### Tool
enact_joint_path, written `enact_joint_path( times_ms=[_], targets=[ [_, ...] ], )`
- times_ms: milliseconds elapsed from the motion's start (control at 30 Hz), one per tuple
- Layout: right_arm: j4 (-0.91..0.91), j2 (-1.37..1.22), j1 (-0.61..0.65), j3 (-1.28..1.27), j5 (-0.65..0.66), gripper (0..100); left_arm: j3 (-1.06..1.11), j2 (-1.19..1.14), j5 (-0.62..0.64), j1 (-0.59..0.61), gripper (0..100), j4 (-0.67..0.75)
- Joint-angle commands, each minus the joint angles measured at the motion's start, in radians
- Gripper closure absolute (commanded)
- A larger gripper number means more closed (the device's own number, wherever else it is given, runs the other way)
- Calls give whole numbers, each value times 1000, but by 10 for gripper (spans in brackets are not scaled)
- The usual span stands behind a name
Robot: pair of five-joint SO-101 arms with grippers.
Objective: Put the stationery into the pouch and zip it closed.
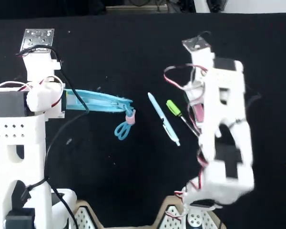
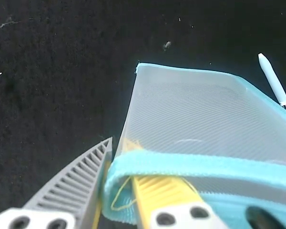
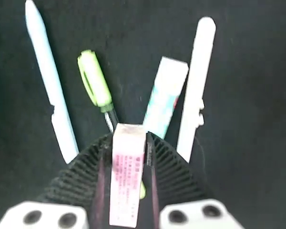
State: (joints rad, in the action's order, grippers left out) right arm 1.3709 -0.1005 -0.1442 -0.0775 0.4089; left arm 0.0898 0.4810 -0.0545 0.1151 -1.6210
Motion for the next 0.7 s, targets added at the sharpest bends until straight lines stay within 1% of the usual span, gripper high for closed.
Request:
enact_joint_path(
  times_ms=[0, 67, 200, 367, 467, 600, 667],
  targets=[
    [-12, 285, -129, -248, 0, 987, 30, -9, 12, 7, 970, 6],
    [-58, 344, -215, -366, 17, 987, 30, -9, 12, 7, 970, 6],
    [-196, 378, -388, -564, 132, 987, 30, -9, 12, 7, 970, 6],
    [-334, 348, -560, -691, 227, 986, 30, -9, 12, 7, 970, 6],
    [-350, 306, -611, -714, 281, 979, 30, -9, 12, 7, 970, 6],
    [-348, 228, -628, -711, 315, 890, 30, -9, 12, 7, 970, 6],
    [-348, 189, -623, -710, 331, 865, 30, -9, 12, 7, 970, 6]
  ],
)
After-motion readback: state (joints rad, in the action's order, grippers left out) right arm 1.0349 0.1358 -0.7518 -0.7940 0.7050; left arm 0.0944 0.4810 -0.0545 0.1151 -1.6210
